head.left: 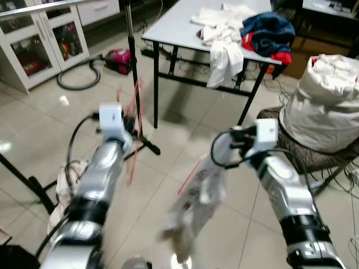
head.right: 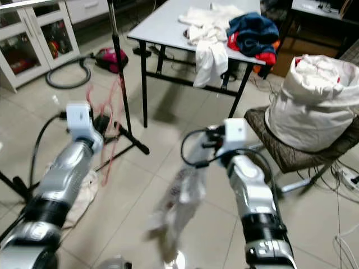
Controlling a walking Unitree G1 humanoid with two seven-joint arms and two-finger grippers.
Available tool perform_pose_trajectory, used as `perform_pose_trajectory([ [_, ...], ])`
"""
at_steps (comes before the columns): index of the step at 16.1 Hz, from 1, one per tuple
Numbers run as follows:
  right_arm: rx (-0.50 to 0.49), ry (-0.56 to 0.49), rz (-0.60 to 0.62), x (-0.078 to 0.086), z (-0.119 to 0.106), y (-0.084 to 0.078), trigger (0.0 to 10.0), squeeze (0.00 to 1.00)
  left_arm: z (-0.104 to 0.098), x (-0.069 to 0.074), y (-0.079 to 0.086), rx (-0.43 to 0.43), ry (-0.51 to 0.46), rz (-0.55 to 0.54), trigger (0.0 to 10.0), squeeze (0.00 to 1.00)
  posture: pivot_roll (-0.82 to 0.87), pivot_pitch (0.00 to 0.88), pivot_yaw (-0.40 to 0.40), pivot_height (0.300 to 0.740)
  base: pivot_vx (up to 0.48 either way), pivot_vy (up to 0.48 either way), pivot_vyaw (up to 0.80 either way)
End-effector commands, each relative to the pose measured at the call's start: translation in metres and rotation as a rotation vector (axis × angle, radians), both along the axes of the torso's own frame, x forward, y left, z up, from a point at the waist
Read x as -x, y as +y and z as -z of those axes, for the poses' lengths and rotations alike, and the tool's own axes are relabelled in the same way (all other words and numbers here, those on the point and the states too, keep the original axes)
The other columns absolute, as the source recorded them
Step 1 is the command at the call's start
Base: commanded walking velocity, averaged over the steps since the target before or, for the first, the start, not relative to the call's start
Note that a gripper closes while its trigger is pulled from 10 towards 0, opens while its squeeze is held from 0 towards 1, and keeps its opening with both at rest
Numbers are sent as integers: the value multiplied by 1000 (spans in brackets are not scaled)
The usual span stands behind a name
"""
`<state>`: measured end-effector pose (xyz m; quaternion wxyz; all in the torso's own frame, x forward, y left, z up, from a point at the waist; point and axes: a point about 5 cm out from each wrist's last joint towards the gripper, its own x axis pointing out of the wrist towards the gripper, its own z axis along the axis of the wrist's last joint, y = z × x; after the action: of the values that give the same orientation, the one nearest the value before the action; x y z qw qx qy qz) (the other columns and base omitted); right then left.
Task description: Hang hanger
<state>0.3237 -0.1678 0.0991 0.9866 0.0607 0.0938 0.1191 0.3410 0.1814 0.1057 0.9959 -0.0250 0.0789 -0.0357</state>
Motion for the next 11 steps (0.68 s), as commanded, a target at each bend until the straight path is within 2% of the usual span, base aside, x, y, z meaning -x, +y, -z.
perform_pose_trajectory([
  [1, 22, -60, 47, 1, -9, -9, 10000, 0, -2, 4, 1, -64, 2, 46, 10000, 0, 33, 0, -24, 740, 0, 0, 0],
  [2, 18, -79, 52, 2, -13, -11, 10000, 0, -2, 10, 1, -72, -2, 63, 10000, 0, 33, 0, -21, 740, 0, 0, 0],
  [4, 76, -187, 65, 0, -34, -11, 10000, 0, -16, 24, -5, -108, -73, 130, 10000, 0, 37, 0, -18, 740, 0, 0, 0],
  [6, 61, -236, 93, -3, -44, -10, 10000, 0, -25, 30, -12, -72, -99, 158, 10000, 0, 46, 0, -20, 740, 0, 0, 0],
  [8, 54, -237, 92, -8, -43, -7, 10000, 0, -32, 31, -24, -38, -127, 191, 10000, 0, 55, 0, -23, 740, 0, 0, 0],
  [9, 64, -225, 103, -9, -40, -5, 10000, 0, -35, 32, -35, -13, -143, 209, 10000, 0, 54, 0, -22, 740, 0, 0, 0],
  [11, 76, -221, 120, -10, -39, -5, 10000, 0, -34, 34, -41, 6, -138, 220, 10000, 0, 52, 0, -20, 740, 0, 0, 0],
])
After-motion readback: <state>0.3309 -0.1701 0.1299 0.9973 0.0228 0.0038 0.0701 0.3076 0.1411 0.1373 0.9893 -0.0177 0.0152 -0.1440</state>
